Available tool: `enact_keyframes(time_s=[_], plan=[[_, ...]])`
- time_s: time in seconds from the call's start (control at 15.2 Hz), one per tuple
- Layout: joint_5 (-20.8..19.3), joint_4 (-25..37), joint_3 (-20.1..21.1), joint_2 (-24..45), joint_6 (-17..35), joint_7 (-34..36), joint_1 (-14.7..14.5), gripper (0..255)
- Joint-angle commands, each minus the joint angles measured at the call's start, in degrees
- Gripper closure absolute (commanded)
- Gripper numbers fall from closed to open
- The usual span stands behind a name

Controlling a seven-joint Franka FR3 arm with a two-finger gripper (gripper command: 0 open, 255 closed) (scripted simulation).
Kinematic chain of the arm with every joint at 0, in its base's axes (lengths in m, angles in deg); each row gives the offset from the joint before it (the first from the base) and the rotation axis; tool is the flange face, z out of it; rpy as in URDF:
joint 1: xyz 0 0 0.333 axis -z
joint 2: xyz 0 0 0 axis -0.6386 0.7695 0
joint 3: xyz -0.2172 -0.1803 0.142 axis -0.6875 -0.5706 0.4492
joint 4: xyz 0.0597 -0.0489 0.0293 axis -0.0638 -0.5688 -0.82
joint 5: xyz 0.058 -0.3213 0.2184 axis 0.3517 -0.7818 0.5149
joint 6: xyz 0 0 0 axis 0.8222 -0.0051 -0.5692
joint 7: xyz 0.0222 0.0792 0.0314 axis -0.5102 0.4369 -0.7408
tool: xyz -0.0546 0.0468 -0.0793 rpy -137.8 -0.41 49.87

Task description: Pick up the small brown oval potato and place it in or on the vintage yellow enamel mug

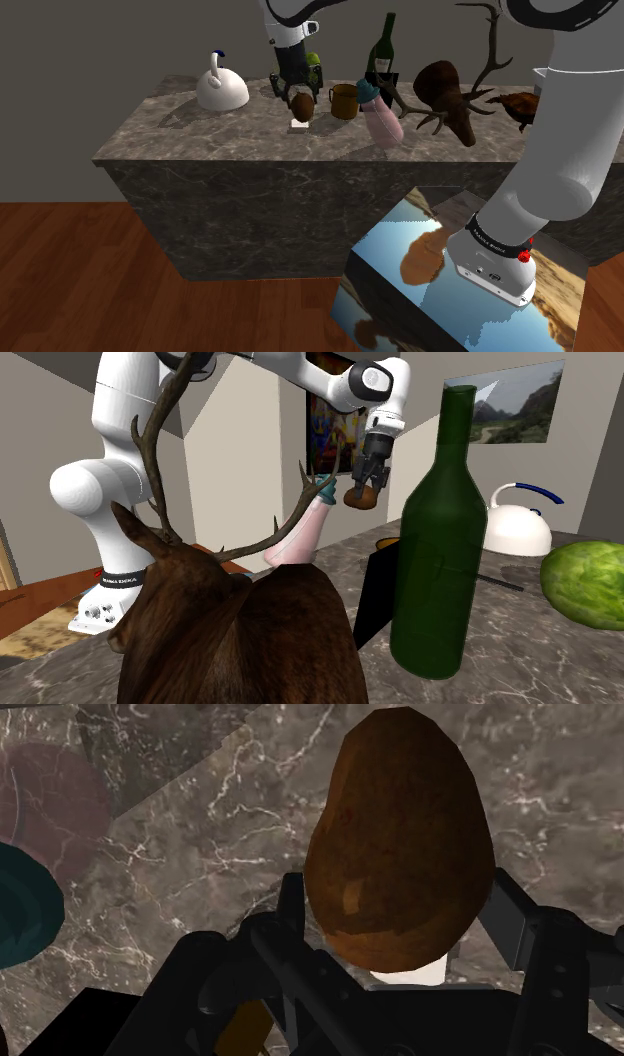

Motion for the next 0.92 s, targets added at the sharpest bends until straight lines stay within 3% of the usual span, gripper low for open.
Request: enact_keyframes(time_s=[0.0,0.66,0.86], plan=[[0.1,1.1,0.0,-0.3,-1.4,-0.2,0.0,255],[0.2,8.0,0.2,-0.6,-8.5,-0.8,-0.4,255],[-0.1,7.5,-1.1,-1.0,-8.1,-4.5,2.1,255]])
